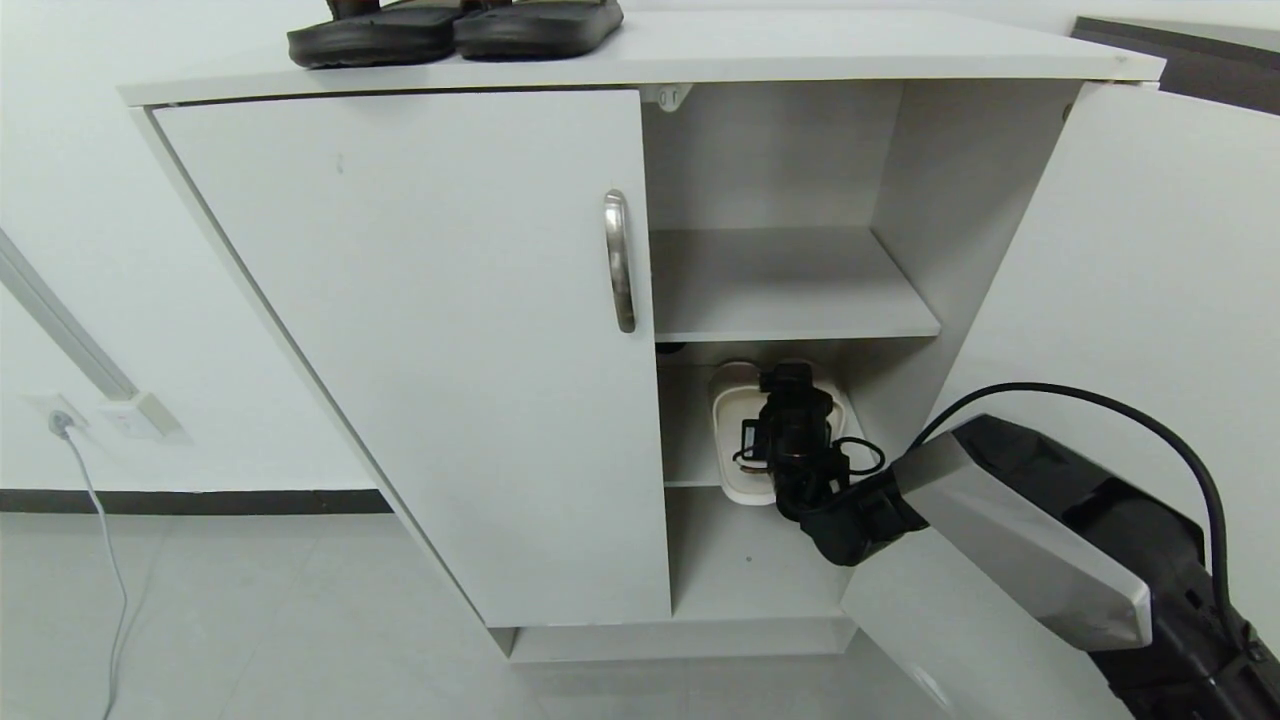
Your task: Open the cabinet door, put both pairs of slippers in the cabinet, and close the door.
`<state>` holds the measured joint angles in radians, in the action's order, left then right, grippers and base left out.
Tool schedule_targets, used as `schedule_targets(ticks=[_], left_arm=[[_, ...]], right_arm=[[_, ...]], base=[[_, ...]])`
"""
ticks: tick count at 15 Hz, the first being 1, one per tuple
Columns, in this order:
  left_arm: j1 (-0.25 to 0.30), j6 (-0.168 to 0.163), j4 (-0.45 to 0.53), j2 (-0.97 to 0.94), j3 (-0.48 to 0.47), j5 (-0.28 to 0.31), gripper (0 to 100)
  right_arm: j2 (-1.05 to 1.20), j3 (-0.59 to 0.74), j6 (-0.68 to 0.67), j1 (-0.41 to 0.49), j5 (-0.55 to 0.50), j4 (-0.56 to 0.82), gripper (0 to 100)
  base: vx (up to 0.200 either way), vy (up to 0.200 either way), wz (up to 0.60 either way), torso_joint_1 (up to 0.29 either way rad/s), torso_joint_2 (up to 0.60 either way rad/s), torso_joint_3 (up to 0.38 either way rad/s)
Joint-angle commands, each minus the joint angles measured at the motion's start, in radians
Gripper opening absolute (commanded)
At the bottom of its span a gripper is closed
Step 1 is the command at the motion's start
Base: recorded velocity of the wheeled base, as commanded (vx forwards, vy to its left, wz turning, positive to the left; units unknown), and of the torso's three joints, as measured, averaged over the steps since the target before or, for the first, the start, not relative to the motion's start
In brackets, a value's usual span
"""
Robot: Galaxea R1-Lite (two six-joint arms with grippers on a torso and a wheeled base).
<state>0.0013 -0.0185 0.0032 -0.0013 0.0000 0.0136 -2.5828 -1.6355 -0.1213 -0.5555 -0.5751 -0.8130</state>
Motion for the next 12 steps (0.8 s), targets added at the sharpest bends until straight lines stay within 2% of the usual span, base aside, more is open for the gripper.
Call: schedule_targets(ticks=[1, 5, 6, 8, 12], left_arm=[[0.0, 0.0, 0.0, 0.001, 0.0, 0.0, 0], [0.0, -0.001, 0.001, 0.001, 0.0, 0.0, 0], [0.0, -0.001, 0.0, 0.001, 0.0, 0.0, 0], [0.0, -0.001, 0.0, 0.001, 0.0, 0.0, 0], [0.0, 0.002, 0.0, 0.001, 0.0, 0.0, 0]], right_arm=[[-0.019, -0.009, 0.0, 0.002, 0.003, 0.002, 0], [-0.03, -0.032, 0.0, 0.006, 0.001, 0.006, 0], [-0.03, -0.032, 0.0, 0.006, 0.001, 0.008, 100], [-0.028, -0.024, 0.003, 0.006, 0.001, 0.011, 100], [0.046, 0.095, 0.008, -0.004, 0.003, -0.037, 100]], base=[[0.0, 0.0, 0.0, 0.0, 0.0, 0.0], [0.0, 0.0, 0.0, 0.0, 0.0, 0.0], [0.0, 0.0, 0.0, 0.0, 0.0, 0.0], [0.0, 0.0, 0.0, 0.0, 0.0, 0.0], [0.0, 0.0, 0.0, 0.0, 0.0, 0.0]])
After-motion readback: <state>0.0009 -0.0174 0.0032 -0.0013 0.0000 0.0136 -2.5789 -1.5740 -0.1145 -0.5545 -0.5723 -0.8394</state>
